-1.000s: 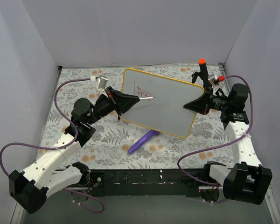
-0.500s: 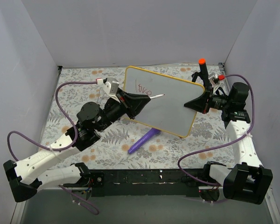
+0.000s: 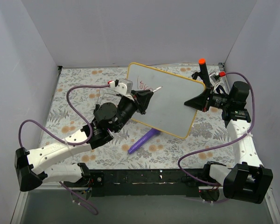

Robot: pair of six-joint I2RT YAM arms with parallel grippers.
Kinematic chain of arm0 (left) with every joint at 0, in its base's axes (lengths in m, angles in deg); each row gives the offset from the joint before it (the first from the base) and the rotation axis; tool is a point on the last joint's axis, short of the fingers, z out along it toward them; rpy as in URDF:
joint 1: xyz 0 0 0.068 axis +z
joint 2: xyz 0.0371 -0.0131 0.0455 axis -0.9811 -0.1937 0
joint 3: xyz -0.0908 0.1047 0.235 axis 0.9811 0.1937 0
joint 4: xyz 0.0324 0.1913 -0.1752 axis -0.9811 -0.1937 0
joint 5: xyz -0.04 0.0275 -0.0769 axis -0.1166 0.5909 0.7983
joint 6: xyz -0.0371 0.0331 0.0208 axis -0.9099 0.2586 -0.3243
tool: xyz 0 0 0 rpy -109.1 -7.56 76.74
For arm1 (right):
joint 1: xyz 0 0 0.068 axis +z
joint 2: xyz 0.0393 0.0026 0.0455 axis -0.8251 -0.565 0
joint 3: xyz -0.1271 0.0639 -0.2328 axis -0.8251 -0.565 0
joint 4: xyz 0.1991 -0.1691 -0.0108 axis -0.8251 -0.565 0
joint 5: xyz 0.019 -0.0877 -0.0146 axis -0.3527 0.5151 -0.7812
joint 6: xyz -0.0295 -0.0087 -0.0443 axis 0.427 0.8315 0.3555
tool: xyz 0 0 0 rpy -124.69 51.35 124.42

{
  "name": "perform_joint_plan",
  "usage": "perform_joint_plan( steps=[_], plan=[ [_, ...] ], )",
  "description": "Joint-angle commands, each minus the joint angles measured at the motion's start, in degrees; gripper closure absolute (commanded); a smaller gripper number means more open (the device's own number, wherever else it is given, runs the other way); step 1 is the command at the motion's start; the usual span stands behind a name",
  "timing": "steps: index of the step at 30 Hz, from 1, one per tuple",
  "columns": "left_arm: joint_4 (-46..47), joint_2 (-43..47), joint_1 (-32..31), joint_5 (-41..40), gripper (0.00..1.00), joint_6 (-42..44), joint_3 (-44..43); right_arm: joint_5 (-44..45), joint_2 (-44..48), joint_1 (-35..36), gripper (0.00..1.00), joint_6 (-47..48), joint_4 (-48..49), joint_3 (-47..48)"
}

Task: Write a sentence on the whiteboard

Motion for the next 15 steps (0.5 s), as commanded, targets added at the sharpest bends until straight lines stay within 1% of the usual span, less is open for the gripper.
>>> perform_joint_plan(
  steps=[1, 4, 9, 15],
  plan=[
    [3.28, -0.3, -0.16, -4.34, 1.0, 2.62, 0.1, -2.07, 1.13, -0.34, 0.99, -5.7, 7.1, 3.23],
    [1.61, -1.97, -0.16, -6.01, 1.0, 2.97, -1.31, -1.98, 1.04, -0.34, 0.99, -6.67, 8.34, 2.7],
    [-1.38, -4.26, 0.98, -5.05, 1.0, 1.39, -3.94, -1.98, 0.96, -0.34, 0.99, -6.94, 9.13, 2.35],
    [-2.35, -5.05, 1.42, -4.61, 1.0, 1.3, -5.17, -1.98, 1.13, -0.34, 0.99, -7.11, 9.48, 1.9]
  ],
)
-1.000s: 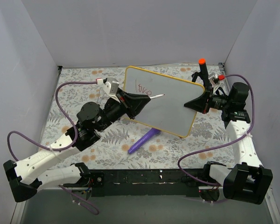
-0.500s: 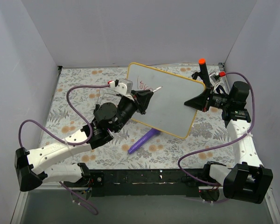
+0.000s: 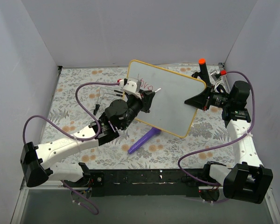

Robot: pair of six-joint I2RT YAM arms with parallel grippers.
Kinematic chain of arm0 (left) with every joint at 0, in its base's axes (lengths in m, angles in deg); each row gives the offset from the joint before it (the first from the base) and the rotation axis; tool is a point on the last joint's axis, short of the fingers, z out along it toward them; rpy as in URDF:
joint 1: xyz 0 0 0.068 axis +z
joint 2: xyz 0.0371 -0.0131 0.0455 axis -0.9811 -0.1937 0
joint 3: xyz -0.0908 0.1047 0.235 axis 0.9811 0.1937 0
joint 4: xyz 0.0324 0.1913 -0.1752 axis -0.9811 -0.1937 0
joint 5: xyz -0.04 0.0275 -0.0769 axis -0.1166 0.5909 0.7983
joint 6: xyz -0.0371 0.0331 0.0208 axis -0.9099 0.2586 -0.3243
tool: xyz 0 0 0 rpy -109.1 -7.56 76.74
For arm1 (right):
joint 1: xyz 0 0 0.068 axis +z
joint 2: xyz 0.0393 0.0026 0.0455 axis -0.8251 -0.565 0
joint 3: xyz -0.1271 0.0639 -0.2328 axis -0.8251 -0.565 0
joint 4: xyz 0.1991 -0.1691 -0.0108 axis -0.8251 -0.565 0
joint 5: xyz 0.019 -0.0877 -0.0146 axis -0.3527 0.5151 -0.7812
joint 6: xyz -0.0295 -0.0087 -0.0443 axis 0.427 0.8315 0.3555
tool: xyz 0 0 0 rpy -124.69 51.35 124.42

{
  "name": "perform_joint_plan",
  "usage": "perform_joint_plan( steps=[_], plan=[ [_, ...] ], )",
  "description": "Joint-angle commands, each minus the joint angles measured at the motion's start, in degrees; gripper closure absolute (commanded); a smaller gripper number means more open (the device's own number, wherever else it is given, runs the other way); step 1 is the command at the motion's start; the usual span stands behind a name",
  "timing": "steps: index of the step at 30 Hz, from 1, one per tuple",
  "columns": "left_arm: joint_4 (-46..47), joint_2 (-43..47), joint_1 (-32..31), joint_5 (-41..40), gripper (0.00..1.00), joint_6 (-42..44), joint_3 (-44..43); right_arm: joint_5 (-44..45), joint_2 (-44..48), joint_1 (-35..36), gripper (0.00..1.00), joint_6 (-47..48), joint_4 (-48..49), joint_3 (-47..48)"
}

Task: Write a sentence on the whiteboard

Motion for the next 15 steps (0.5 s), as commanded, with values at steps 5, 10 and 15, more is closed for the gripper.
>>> perform_joint_plan(
  steps=[5, 10, 15],
  plan=[
    [-0.36, 0.24, 0.9, -0.52, 1.0, 1.13, -4.13, -2.79, 1.24, -0.34, 0.99, -2.24, 6.16, 1.84],
    [-0.62, -1.08, 1.6, 0.18, 1.0, 1.83, -5.71, -3.05, 1.33, -0.34, 0.99, -2.5, 6.42, 1.84],
    [-0.8, -1.96, 2.57, 1.68, 1.0, 1.83, -6.76, -3.84, 1.42, -0.34, 0.99, -2.42, 7.13, 1.66]
  ],
)
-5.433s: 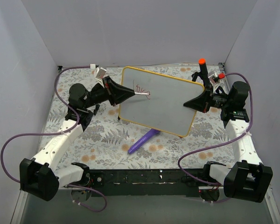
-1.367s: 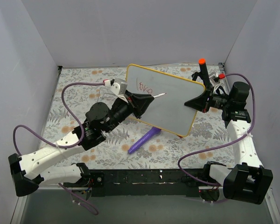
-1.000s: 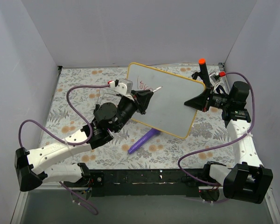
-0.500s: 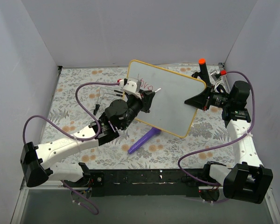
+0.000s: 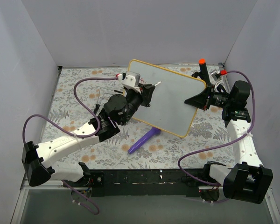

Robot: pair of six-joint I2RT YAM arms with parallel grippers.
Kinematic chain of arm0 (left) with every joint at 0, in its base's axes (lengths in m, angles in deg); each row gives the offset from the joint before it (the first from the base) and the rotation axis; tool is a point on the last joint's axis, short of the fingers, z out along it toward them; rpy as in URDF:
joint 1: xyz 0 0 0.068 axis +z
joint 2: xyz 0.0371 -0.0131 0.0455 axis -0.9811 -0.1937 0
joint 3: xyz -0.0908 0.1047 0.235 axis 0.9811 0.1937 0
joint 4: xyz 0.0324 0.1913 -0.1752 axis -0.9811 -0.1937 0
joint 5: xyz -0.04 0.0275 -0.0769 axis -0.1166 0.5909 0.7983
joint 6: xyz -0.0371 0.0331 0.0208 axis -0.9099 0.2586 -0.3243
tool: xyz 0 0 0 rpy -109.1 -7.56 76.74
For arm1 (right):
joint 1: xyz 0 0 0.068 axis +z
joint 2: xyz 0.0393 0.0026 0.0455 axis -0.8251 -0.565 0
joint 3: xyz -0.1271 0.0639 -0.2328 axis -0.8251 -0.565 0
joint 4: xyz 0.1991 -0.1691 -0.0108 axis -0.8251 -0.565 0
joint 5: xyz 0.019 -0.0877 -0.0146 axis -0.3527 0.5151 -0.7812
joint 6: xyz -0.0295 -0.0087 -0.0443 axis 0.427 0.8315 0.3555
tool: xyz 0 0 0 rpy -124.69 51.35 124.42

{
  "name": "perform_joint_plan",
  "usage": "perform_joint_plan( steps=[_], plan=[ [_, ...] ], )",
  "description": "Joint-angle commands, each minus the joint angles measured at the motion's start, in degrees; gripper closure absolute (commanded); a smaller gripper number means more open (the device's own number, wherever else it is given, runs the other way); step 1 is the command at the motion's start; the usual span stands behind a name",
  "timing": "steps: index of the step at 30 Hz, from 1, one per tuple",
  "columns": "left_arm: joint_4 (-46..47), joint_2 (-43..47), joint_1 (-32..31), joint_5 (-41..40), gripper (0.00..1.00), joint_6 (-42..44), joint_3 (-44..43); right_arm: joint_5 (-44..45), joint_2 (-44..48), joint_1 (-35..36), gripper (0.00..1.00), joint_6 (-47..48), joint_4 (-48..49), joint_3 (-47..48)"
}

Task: Write a sentence on the whiteboard

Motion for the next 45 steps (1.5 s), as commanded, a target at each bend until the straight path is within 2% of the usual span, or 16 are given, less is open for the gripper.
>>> perform_joint_plan(
  steps=[1, 12, 27, 45],
  plan=[
    [-0.62, -0.58, 0.84, 1.13, 1.0, 1.11, -2.59, -3.86, 1.42, -0.34, 0.99, -1.78, 6.1, 1.66],
    [-0.18, -0.5, 1.99, 2.8, 1.0, 0.76, -2.07, -5.62, 1.33, -0.34, 0.99, -5.56, 11.2, 0.34],
    [-2.55, 0.38, 2.6, 3.59, 1.0, -0.29, -1.19, -5.62, 1.51, -0.34, 0.99, -6.09, 11.81, 0.08],
    [-8.79, 5.04, 2.51, 4.91, 1.0, -4.69, 4.08, -5.45, 1.42, -0.34, 0.99, -6.18, 11.99, 0.08]
  ],
)
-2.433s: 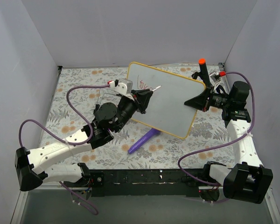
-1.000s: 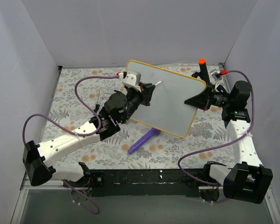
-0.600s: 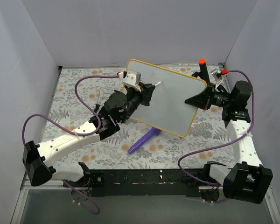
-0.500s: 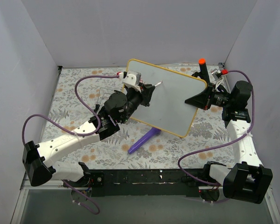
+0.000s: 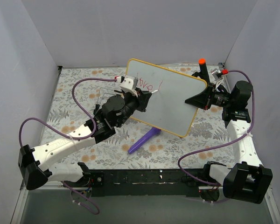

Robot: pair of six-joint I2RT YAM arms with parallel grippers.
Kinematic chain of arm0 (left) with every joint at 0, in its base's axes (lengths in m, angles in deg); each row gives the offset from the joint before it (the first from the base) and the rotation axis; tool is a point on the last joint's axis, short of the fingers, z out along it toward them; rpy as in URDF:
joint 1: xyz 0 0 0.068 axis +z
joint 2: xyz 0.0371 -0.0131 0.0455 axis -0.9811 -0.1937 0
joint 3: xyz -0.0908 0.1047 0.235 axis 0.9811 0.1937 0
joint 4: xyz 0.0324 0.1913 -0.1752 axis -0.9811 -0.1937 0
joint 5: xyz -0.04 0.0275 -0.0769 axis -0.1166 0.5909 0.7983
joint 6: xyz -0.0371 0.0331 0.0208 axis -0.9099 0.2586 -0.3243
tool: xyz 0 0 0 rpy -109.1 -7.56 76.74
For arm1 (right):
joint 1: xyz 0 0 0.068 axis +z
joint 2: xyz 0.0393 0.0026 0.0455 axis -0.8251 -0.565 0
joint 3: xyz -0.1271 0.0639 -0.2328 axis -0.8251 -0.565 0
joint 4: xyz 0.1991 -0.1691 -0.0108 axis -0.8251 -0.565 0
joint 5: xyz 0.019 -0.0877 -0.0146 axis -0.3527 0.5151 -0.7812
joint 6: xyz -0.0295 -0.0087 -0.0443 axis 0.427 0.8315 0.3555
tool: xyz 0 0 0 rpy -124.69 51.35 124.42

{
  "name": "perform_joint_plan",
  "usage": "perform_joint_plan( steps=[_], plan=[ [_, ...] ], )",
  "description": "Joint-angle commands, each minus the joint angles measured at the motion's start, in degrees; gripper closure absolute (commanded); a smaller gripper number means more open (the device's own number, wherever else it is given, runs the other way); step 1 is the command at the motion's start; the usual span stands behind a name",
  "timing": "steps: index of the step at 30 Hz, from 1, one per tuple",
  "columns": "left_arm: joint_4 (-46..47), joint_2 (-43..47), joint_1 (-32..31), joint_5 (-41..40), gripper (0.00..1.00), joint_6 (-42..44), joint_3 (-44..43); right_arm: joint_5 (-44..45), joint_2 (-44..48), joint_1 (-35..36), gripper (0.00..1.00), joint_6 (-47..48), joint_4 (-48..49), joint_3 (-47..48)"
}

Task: Write a sentence on the whiteboard

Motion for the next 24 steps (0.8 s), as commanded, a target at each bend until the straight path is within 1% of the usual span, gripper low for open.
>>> perform_joint_plan(
  steps=[1, 10, 24],
  plan=[
    [-2.22, 2.52, 0.22, 0.74, 1.0, -1.5, 1.2, -2.65, 1.5, -0.21, 0.99, -1.57, 5.76, 0.67],
    [-0.72, 3.23, 0.22, 1.53, 1.0, -1.06, -1.34, -2.56, 1.51, -0.21, 0.99, -1.48, 5.76, 0.67],
    [0.16, 0.69, 0.31, 0.21, 1.0, 1.57, -3.45, -2.56, 1.33, -0.21, 0.99, -1.3, 5.67, 0.67]
  ],
)
